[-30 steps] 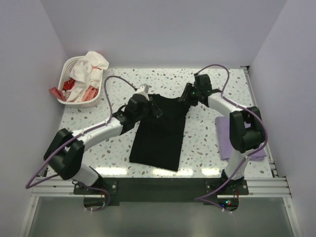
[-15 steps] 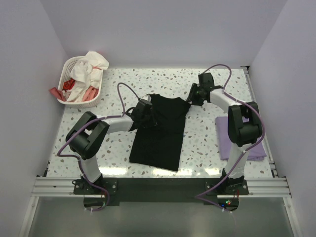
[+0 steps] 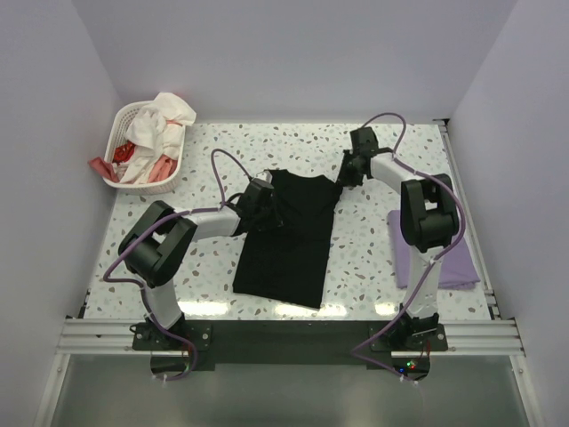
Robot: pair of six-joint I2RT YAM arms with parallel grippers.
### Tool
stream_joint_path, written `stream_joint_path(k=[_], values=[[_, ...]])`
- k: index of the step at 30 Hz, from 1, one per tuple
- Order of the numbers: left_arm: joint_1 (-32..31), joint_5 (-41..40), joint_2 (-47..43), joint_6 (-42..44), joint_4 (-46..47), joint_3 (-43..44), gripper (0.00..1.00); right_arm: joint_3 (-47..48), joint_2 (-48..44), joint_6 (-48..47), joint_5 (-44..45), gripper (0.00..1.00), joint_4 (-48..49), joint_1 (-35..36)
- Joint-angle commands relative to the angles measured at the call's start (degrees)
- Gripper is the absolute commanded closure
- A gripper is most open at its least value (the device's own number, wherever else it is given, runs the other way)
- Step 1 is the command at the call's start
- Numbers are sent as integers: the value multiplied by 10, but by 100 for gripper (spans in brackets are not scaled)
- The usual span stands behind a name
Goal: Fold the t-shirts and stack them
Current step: Fold the tshirt
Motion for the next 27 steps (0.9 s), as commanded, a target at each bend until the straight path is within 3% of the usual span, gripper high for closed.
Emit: stream_joint_path(k=[1, 3, 10, 11, 12, 14, 19, 27], values=[[7, -10, 11, 15, 4, 0, 100, 46, -10, -8, 1, 89, -19, 4], [7, -10, 11, 16, 4, 0, 100, 60, -10, -13, 1, 97, -33, 5], [10, -9, 13, 19, 8, -1, 100, 131, 15, -32, 19, 100, -77, 13], [11, -7, 13, 19, 9, -1, 100, 134, 14, -35, 22, 96, -84, 15], [11, -5, 12, 19, 9, 0, 100, 131, 12, -40, 26, 84, -86, 16], [11, -3, 13, 19, 12, 1, 100, 111, -2, -50, 30, 77, -70, 17], [13, -1, 19, 20, 16, 3, 100, 103, -7, -94, 38, 68, -74, 45], [16, 12, 24, 18, 23, 3, 100, 123, 23, -126, 130, 58, -119, 92]])
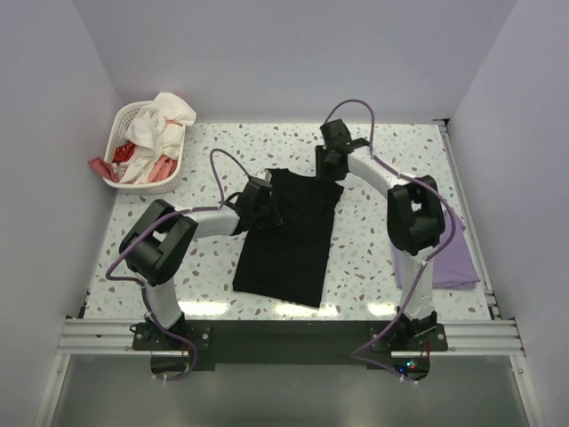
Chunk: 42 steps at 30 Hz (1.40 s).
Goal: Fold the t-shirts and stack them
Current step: Fold the tshirt
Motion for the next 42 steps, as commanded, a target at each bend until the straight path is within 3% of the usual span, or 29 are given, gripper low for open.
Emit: stream_joint_path(k=[1, 8, 13, 17, 23, 25, 26, 28, 31, 32, 37, 42], values=[[10, -2, 18, 17, 6, 3, 100, 29, 23, -29, 67, 57, -38, 17], [11, 1, 21, 18, 10, 1, 100, 50, 47, -63, 106, 54, -50, 27], [11, 7, 26, 17, 12, 1, 100, 68, 58, -74, 82, 69, -60, 27], [11, 9, 27, 17, 14, 1, 100, 78, 58, -72, 51, 89, -55, 28], [12, 11, 26, 17, 16, 0, 100, 113, 62, -66, 42, 97, -62, 30], [12, 11, 24, 17, 16, 0, 100, 121, 61, -59, 56, 92, -75, 30], [13, 14, 23, 19, 16, -1, 100, 118, 57, -51, 69, 83, -76, 28], [13, 16, 18, 24, 17, 1, 98, 91, 38, -32, 87, 79, -68, 18], [13, 30, 1, 48, 34, 4, 87, 32, -1, 1, 55, 77, -43, -15], [13, 32, -6, 54, 39, 8, 79, 17, -12, 7, 43, 75, -33, -24], [12, 18, -53, 101, 42, 43, 54, -44, -50, 36, -4, 67, -3, -67], [-30, -28, -79, 144, 16, 73, 48, -82, -66, 69, -35, 57, 24, -94]])
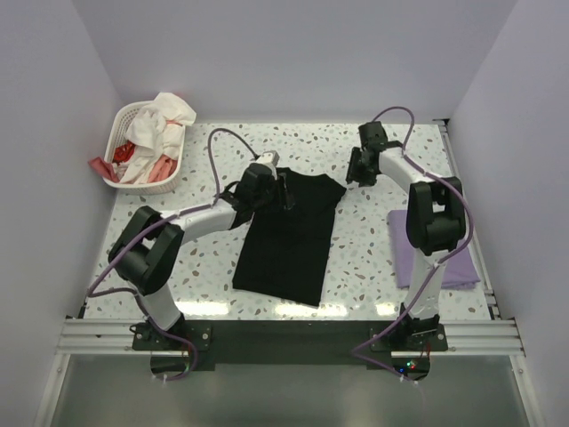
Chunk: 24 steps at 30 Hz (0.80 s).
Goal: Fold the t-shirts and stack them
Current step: Fold the tshirt
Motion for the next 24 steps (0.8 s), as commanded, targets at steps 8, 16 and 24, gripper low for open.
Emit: stream_joint_path(k=[8, 16, 24], values=[[-128, -55, -3, 38, -19, 39, 61, -33, -10, 90, -89, 56, 69, -18], [-193, -61, 44, 27, -20, 32, 70, -48, 8, 121, -106, 59, 93, -18], [-222, -80, 96, 14, -37, 38, 74, -47, 21, 127, -116, 71, 98, -18]])
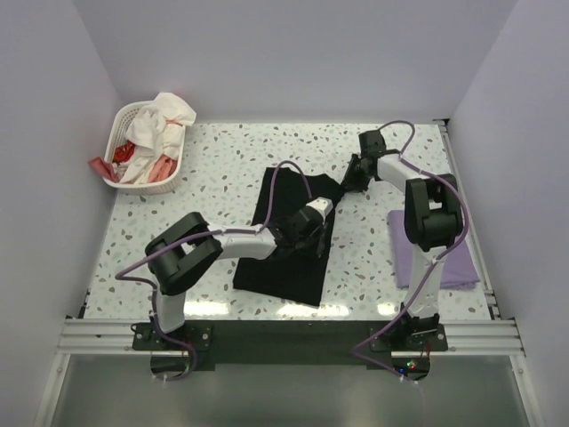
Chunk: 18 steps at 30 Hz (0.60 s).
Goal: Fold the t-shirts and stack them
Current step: Fold the tshirt
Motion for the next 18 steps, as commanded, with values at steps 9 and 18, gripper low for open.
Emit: stream_joint_path(k=[9, 18], values=[[-27, -31, 51, -16, -38, 11, 78, 79, -3, -40, 32, 95, -37, 15], [-35, -30, 54, -22, -43, 10, 78, 181, 36, -93, 106, 95, -105, 49]])
